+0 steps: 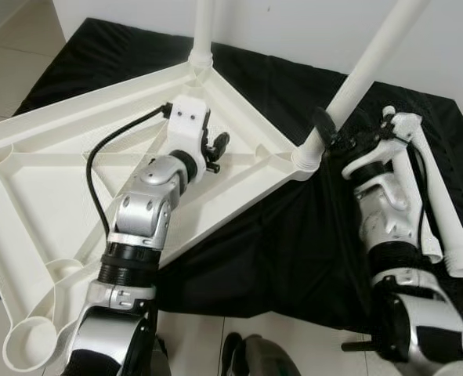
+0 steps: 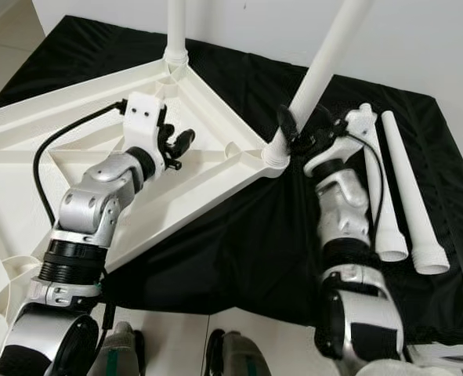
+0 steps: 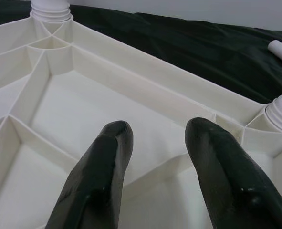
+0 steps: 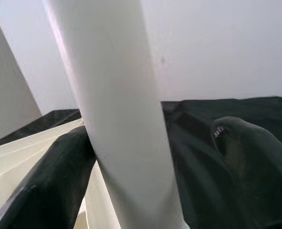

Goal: Building children table

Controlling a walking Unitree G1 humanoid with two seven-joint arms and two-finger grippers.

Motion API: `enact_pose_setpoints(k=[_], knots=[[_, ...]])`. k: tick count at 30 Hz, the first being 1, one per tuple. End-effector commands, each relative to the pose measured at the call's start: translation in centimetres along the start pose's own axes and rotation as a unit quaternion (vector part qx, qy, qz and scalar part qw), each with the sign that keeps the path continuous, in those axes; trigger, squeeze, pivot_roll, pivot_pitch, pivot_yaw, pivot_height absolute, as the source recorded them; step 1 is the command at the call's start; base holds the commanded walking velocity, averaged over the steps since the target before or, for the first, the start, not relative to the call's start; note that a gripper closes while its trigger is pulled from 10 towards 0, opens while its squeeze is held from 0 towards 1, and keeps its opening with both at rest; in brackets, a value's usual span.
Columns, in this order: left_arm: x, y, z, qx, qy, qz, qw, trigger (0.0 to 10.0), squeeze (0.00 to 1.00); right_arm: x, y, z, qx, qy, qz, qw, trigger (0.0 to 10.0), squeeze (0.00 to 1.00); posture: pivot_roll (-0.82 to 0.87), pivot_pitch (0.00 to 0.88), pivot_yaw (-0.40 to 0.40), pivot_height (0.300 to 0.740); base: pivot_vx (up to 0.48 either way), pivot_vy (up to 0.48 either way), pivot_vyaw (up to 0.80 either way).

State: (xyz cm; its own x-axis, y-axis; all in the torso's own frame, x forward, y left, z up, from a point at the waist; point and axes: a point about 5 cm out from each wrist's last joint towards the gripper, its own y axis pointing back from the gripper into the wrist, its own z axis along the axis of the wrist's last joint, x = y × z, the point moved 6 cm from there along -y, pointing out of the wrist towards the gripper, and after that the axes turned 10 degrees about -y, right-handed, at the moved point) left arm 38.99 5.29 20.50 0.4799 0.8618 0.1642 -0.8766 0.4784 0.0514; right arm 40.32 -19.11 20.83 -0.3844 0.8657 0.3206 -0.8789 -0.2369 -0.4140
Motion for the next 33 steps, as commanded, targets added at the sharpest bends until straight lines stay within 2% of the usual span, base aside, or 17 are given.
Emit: enact_pose_setpoints(k=[1,2,3,4,5,8,10,11,13,15,19,24,27,33], knots=[[-0.5,0.2,0.1,-0.007,0.002,-0.017,1.000,10.0,0.00,-0.4,0.6,0.3,-0.011,-0.005,-0.014,1.000,10.0,0.00,0.02,0.111,-0.103,0.740,0.000,0.000,0.00],[-0.5,0.2,0.1,-0.007,0.002,-0.017,1.000,10.0,0.00,-0.4,0.6,0.3,-0.011,-0.005,-0.014,1.000,10.0,0.00,0.02,0.111,-0.103,0.740,0.000,0.000,0.00],[-0.4,0.7,0.2,-0.014,0.003,-0.025,1.000,10.0,0.00,0.0,1.6,0.1,-0.016,-0.012,-0.020,1.000,10.0,0.00,0.01,0.107,-0.098,0.740,0.000,0.000,0.00],[-0.4,0.7,0.2,-0.014,0.003,-0.025,1.000,10.0,0.00,0.0,1.6,0.1,-0.016,-0.012,-0.020,1.000,10.0,0.00,0.01,0.107,-0.098,0.740,0.000,0.000,0.00],[-0.5,1.0,0.4,-0.022,0.000,-0.032,0.999,10.0,0.00,0.4,2.4,-0.1,-0.017,-0.011,-0.022,1.000,10.0,0.00,0.01,0.106,-0.097,0.740,0.000,0.000,0.00],[-0.5,1.0,0.4,-0.022,0.000,-0.032,0.999,10.0,0.00,0.4,2.4,-0.1,-0.017,-0.011,-0.022,1.000,10.0,0.00,0.01,0.106,-0.097,0.740,0.000,0.000,0.00],[-2.7,2.6,0.6,-0.037,-0.035,-0.108,0.993,10.0,0.00,1.8,4.8,-1.5,-0.001,-0.018,-0.024,1.000,10.0,0.00,0.00,0.105,-0.088,0.740,0.000,0.000,0.00],[-2.7,2.6,0.6,-0.037,-0.035,-0.108,0.993,10.0,0.00,1.8,4.8,-1.5,-0.001,-0.018,-0.024,1.000,10.0,0.00,0.00,0.105,-0.088,0.740,0.000,0.000,0.00],[-4.7,4.2,-0.5,-0.030,-0.067,-0.171,0.983,10.0,0.00,3.1,6.7,-2.7,0.019,-0.026,-0.024,0.999,10.0,0.00,0.00,0.103,-0.087,0.740,0.000,0.000,0.00],[-5.1,4.5,-0.8,-0.027,-0.073,-0.181,0.980,10.0,0.00,3.4,7.1,-2.8,0.025,-0.029,-0.026,0.999,10.0,0.00,0.00,0.103,-0.087,0.740,0.000,0.000,0.00],[-6.5,7.1,-3.4,0.011,-0.119,-0.238,0.964,10.0,0.00,4.8,9.1,-4.4,0.059,-0.045,-0.024,0.997,10.0,0.00,0.01,0.100,-0.085,0.740,0.000,0.000,0.00],[-6.6,7.6,-3.7,0.016,-0.124,-0.247,0.961,10.0,0.00,5.0,9.2,-4.5,0.062,-0.046,-0.024,0.997,10.0,0.00,0.01,0.101,-0.085,0.740,0.000,0.000,0.00],[-6.9,8.9,-4.0,0.026,-0.131,-0.270,0.954,10.0,0.00,5.0,9.3,-4.5,0.065,-0.045,-0.026,0.996,10.0,0.00,0.02,0.101,-0.086,0.740,0.000,0.000,0.00],[-6.8,9.3,-4.4,0.036,-0.139,-0.271,0.952,10.0,0.00,4.9,9.1,-4.4,0.065,-0.044,-0.026,0.997,10.0,0.00,0.02,0.101,-0.086,0.740,0.000,0.000,0.00]])
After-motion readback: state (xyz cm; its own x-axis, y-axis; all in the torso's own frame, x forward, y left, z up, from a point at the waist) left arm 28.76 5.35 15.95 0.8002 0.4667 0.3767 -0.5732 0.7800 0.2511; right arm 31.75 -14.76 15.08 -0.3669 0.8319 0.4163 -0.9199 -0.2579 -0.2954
